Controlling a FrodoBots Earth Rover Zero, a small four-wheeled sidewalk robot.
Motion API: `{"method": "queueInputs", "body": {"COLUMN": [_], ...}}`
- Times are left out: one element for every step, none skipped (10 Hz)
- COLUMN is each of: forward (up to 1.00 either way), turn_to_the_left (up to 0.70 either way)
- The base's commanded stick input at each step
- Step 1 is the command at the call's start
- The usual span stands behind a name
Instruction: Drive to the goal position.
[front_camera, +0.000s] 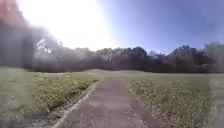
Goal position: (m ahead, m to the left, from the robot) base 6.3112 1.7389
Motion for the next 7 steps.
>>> {"method": "queueInputs", "body": {"forward": [0.5, 0.5, 0.5, 0.5, 0.5, 0.5, 0.5], "turn_to_the_left": [0.0, 0.0, 0.0, 0.0, 0.0, 0.0, 0.0]}}
